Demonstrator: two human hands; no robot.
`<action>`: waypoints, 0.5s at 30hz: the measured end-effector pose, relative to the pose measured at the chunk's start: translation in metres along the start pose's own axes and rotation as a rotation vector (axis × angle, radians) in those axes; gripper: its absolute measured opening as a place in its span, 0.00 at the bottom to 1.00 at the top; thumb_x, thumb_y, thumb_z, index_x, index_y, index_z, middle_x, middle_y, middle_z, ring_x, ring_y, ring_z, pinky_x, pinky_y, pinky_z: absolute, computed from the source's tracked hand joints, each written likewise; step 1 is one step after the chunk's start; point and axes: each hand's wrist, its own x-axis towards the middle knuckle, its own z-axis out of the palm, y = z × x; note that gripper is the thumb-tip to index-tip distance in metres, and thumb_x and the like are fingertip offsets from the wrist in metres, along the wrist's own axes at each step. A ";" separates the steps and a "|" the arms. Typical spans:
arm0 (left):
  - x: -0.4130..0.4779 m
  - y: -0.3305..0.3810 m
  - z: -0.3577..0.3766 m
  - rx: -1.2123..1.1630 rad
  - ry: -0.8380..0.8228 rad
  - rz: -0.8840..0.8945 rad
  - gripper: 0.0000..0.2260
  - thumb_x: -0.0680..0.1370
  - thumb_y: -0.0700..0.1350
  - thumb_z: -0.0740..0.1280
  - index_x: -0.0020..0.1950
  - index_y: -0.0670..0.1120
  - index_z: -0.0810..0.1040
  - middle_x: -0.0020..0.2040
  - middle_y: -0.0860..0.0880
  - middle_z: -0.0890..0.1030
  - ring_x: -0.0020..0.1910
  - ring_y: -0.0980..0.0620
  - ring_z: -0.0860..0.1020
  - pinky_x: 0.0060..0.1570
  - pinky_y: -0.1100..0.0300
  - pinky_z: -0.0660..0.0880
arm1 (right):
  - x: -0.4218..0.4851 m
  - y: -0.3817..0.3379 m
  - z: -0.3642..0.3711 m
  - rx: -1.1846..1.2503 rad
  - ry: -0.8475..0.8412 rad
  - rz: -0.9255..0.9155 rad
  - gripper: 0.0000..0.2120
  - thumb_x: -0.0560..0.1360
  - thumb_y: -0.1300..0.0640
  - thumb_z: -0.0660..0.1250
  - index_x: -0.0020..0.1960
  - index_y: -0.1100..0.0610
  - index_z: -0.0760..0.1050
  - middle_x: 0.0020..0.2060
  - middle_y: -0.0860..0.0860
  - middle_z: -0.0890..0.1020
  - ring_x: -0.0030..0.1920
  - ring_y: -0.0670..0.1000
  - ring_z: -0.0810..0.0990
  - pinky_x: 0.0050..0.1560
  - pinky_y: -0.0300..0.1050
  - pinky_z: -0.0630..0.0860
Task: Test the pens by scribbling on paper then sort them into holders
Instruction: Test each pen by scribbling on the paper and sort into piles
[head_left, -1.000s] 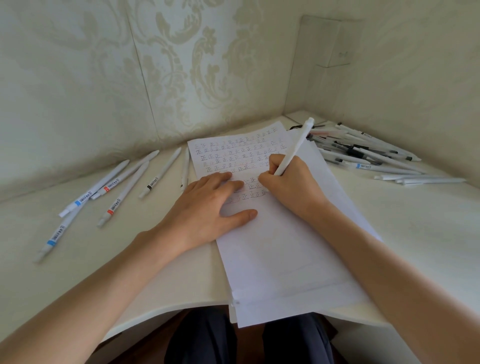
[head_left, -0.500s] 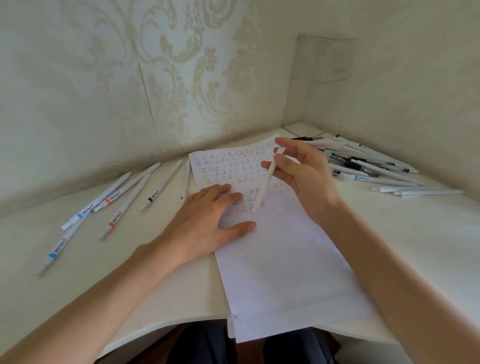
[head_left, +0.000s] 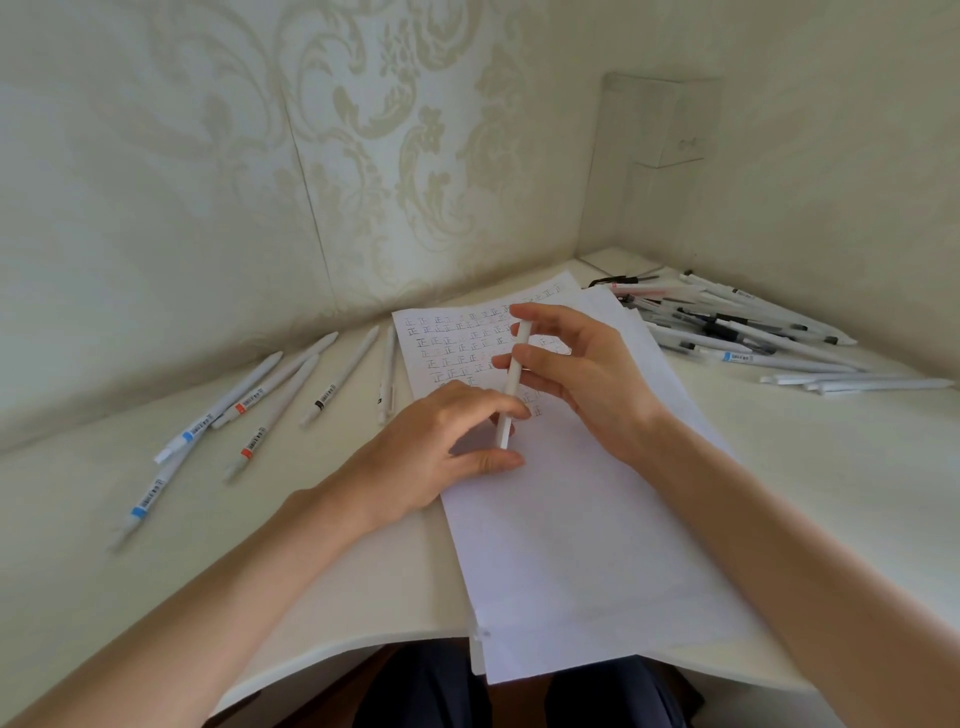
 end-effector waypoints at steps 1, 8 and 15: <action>-0.001 -0.001 0.000 0.005 0.000 -0.002 0.17 0.72 0.57 0.67 0.58 0.54 0.76 0.51 0.64 0.74 0.54 0.65 0.71 0.56 0.71 0.66 | 0.000 -0.001 0.001 -0.001 -0.006 -0.003 0.15 0.75 0.70 0.65 0.59 0.58 0.75 0.54 0.57 0.75 0.46 0.55 0.85 0.46 0.39 0.79; -0.003 -0.008 -0.023 0.123 0.268 -0.089 0.16 0.72 0.60 0.60 0.55 0.52 0.71 0.47 0.56 0.76 0.50 0.58 0.73 0.52 0.66 0.68 | -0.003 -0.003 0.005 -0.185 0.002 -0.026 0.19 0.76 0.62 0.67 0.64 0.47 0.72 0.63 0.44 0.75 0.54 0.45 0.82 0.60 0.46 0.76; -0.012 -0.057 -0.058 0.369 0.546 -0.517 0.01 0.73 0.39 0.63 0.43 0.42 0.72 0.41 0.48 0.73 0.45 0.41 0.74 0.41 0.55 0.66 | 0.000 0.001 -0.005 -0.349 0.073 -0.050 0.15 0.76 0.59 0.67 0.58 0.42 0.75 0.53 0.40 0.80 0.53 0.42 0.80 0.63 0.49 0.74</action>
